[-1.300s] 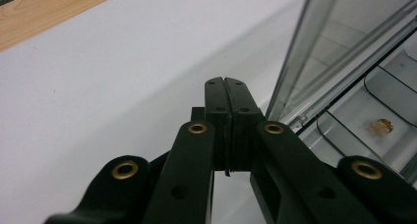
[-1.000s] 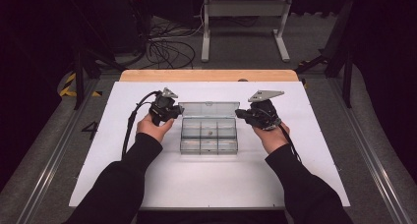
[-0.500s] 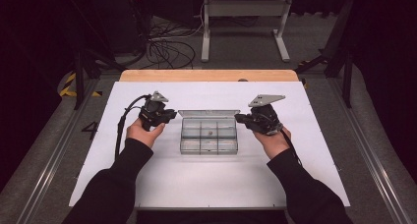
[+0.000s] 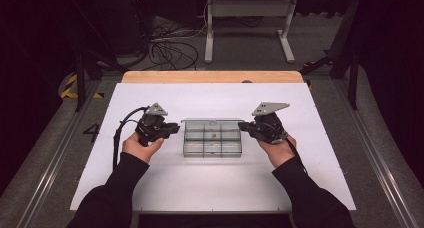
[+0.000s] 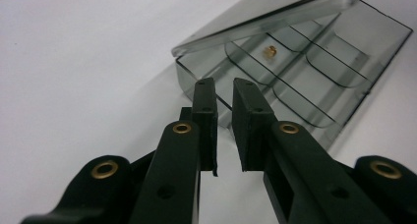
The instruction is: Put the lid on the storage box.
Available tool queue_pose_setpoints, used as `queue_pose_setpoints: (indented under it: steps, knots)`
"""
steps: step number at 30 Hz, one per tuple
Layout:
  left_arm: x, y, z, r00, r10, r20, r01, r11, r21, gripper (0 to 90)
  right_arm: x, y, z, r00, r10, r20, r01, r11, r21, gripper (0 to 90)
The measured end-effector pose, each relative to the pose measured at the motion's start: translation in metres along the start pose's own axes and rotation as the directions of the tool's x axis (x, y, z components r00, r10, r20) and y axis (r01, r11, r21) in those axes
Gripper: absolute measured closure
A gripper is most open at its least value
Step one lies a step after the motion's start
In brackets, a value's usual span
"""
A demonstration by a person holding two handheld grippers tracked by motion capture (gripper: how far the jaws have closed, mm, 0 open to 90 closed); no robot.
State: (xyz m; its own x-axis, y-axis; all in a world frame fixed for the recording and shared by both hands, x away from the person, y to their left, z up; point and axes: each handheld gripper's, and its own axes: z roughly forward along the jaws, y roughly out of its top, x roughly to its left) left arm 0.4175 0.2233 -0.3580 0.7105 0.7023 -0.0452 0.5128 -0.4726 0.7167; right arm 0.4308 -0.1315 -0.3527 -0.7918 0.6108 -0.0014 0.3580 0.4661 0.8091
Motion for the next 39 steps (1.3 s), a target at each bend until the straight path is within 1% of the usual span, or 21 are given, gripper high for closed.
queue_pose_setpoints:
  steps: [3,8,10,12,15,18,19,20,25,28,30,33,34,37,39]
  knots:
    - [-0.009,-0.002,-0.004,0.9997,0.025,0.001,-0.025,0.9997,-0.001,80.5,0.003,-0.002,-0.001,1.0,-0.003,-0.005,0.003,1.0,0.001,90.0]
    - [-0.019,-0.004,-0.006,0.9993,0.036,0.015,-0.035,0.9992,-0.016,80.6,0.006,-0.006,-0.001,0.9999,-0.011,-0.005,0.011,1.0,0.003,90.0]
    - [-0.022,-0.006,-0.006,0.999,0.042,0.018,-0.041,0.999,-0.02,80.7,0.007,-0.009,-0.001,0.9999,-0.011,-0.006,0.011,1.0,0.004,90.0]
    - [-0.024,-0.007,-0.005,0.9991,0.033,0.026,-0.032,0.9992,-0.025,80.7,0.008,-0.011,-0.002,0.9999,-0.009,-0.007,0.009,1.0,0.004,90.0]
    - [-0.026,-0.008,-0.004,0.9986,0.043,0.03,-0.042,0.9987,-0.03,80.7,0.009,-0.014,-0.002,0.9999,-0.006,-0.013,0.007,1.0,0.003,90.0]
    - [-0.027,-0.009,-0.002,0.9982,0.05,0.033,-0.049,0.9983,-0.031,80.6,0.011,-0.018,-0.002,0.9997,-0.016,-0.018,0.016,1.0,0.009,90.0]
    - [-0.028,-0.01,-0.001,0.9983,0.041,0.042,-0.04,0.9988,-0.03,80.5,0.011,-0.019,-0.002,0.9996,-0.014,-0.023,0.014,1.0,0.014,90.0]
    - [-0.028,-0.011,-0.001,0.9984,0.034,0.045,-0.033,0.9991,-0.027,80.6,0.012,-0.02,-0.001,0.9996,-0.014,-0.026,0.014,1.0,0.019,90.0]
    - [-0.029,-0.013,-0.001,0.9978,0.04,0.053,-0.039,0.9991,-0.017,80.6,0.014,-0.026,0.0,0.9994,-0.006,-0.035,0.007,0.999,0.038,90.0]
    - [-0.03,-0.014,-0.001,0.9977,0.044,0.051,-0.044,0.999,-0.009,80.6,0.015,-0.028,-0.001,0.9991,-0.002,-0.041,0.004,0.999,0.04,89.9]
    - [-0.031,-0.015,0.0,0.9973,0.039,0.062,-0.038,0.9992,-0.006,80.5,0.016,-0.03,-0.001,0.999,0.001,-0.046,0.001,0.999,0.042,89.7]
    - [-0.032,-0.015,0.0,0.9971,0.053,0.054,-0.054,0.9985,0.012,80.4,0.018,-0.031,-0.002,0.9987,0.002,-0.051,0.0,0.999,0.044,89.7]
    - [-0.033,-0.016,0.001,0.9971,0.059,0.049,-0.059,0.9982,0.011,80.4,0.019,-0.032,-0.002,0.9986,-0.001,-0.052,0.003,0.999,0.047,89.7]
    - [-0.034,-0.017,0.001,0.9968,0.071,0.038,-0.072,0.9967,0.038,80.3,0.021,-0.032,-0.002,0.9988,-0.01,-0.047,0.013,0.998,0.062,89.7]
    - [-0.033,-0.018,0.0,0.9968,0.068,0.042,-0.07,0.9964,0.048,80.3,0.022,-0.033,-0.001,0.9988,-0.016,-0.046,0.019,0.997,0.077,89.5]
